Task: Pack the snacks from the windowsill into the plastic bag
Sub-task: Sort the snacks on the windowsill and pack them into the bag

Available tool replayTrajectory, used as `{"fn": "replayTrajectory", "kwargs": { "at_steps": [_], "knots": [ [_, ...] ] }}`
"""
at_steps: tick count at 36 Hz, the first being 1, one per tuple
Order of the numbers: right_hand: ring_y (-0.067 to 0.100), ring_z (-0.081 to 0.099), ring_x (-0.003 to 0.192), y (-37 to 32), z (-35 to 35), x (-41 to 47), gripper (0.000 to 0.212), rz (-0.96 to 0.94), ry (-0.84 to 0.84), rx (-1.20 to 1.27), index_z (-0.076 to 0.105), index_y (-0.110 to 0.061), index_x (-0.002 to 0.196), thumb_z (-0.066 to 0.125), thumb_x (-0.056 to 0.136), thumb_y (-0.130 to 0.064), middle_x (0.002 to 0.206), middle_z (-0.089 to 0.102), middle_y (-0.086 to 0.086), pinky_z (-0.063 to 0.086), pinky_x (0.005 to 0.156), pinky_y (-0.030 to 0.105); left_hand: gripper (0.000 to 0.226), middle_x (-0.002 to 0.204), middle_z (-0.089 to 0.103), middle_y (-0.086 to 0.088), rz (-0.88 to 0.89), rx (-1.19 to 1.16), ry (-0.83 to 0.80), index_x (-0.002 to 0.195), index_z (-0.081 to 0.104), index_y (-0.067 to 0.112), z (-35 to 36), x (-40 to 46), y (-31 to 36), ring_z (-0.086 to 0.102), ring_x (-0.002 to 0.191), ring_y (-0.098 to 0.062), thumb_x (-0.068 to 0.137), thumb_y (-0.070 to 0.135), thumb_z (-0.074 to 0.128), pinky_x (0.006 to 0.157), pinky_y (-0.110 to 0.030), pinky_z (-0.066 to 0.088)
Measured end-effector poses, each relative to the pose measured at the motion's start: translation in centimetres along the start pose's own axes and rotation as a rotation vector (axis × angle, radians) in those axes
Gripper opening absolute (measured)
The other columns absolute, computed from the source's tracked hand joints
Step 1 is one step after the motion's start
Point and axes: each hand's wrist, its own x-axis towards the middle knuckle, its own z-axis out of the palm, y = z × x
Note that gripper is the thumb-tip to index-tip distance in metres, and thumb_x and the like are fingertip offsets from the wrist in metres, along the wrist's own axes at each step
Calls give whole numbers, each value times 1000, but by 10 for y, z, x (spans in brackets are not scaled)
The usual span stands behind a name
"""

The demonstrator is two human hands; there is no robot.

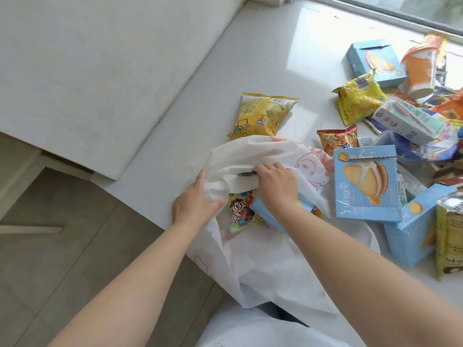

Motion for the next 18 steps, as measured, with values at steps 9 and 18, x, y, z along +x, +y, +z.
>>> {"fn": "replayTrajectory", "kwargs": {
  "at_steps": [9, 18],
  "knots": [
    [20, 57, 73, -2, 8, -70, 43, -331, 114, 219, 74, -16, 90, 82, 53, 3, 82, 67, -3, 44, 52, 25, 17, 79, 53, -6, -62, -315, 239, 80, 53, 11, -31, 25, 6, 46, 75, -29, 91, 21, 45, 57, -32, 30],
    [23, 67, 97, 13, 16, -79, 59, -352, 66, 136, 71, -16, 102, 86, 48, 0, 108, 69, 4, 59, 67, 32, 17, 76, 55, -3, -170, -665, 250, 74, 56, 15, -66, 34, 6, 51, 81, -28, 87, 23, 49, 67, -31, 38]
  ]
}}
